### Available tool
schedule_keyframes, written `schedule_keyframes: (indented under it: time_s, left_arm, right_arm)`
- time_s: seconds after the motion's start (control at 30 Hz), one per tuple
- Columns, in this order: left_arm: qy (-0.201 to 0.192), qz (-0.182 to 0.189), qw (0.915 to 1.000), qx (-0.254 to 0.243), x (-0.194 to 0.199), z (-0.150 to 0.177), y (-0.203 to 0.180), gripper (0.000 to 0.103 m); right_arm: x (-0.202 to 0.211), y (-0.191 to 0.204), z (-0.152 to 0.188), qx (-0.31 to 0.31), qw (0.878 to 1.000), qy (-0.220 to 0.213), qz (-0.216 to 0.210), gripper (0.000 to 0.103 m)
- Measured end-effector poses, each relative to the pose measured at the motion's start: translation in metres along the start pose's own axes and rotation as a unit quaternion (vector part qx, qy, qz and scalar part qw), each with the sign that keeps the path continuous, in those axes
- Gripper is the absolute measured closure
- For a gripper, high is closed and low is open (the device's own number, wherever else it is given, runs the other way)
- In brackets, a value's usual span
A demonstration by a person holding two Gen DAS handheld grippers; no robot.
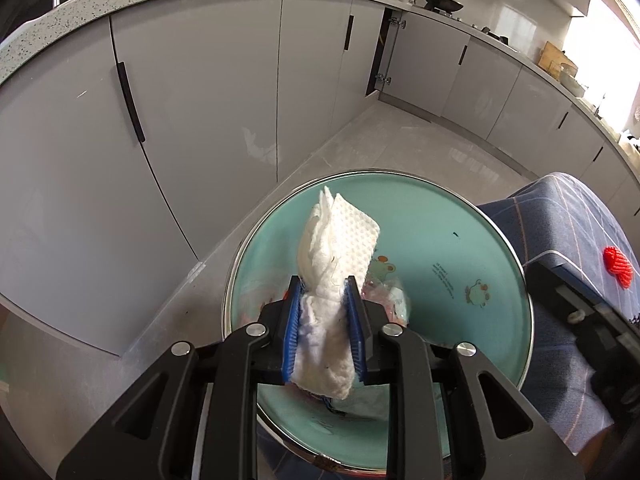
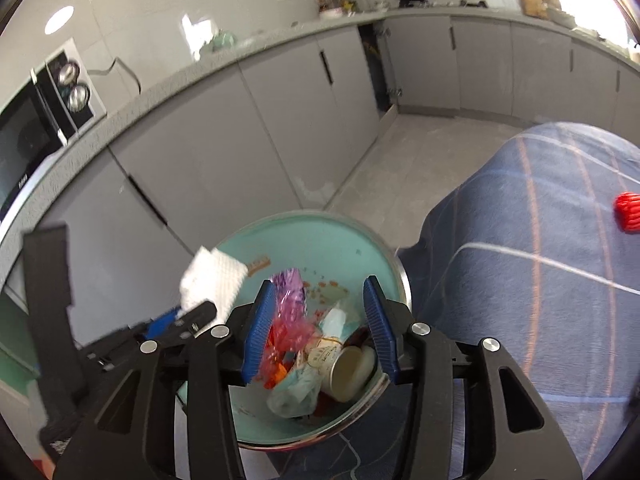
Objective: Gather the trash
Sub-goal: 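Open both tools to drop the sponge and tissue into the bin, then move both open tools back toward the red and black mesh nets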
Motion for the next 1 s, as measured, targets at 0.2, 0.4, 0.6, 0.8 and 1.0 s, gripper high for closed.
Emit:
schedule_keyframes:
  time_s: [0.2,0.4,0.6,0.8,1.0]
  left_arm:
    - [-0.021,-0.014,0.9996,-0.011,0.012,0.003,-0.005,0.047]
    - [-0.053,-0.035,0.9977,-0.022,0.032,0.006,-0.013,0.028]
    - [-0.056,-0.042,0.9974,-0.014,0.046,0.012,-0.014,0.016]
    - [-0.071,-0.047,0.9962,-0.017,0.063,0.02,-0.021,0.007]
    - [-0.088,-0.045,0.9947,-0.029,0.081,0.025,-0.036,0.006]
  right_arm:
    - [0.031,-0.009,0.002,-0.018,0.999,-0.04,0.031,0.057]
    - [0.056,-0.019,0.014,-0.02,0.996,-0.061,0.059,0.052]
    - [0.071,-0.026,0.02,-0.028,0.995,-0.065,0.07,0.037]
    - [0.094,-0.04,0.032,-0.039,0.992,-0.081,0.092,0.027]
    - [0.115,-0.057,0.041,-0.057,0.989,-0.088,0.102,0.026]
Point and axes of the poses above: each gripper's, at about its wrist camera, not at the fingertips, and x roughly against the way its jaws point, y to its left, z to its underside, the point moved 1 cm from there along -x, roughly the way its jaws point, and after that the axes turned 6 degrees about x, right-handed, at the moved point
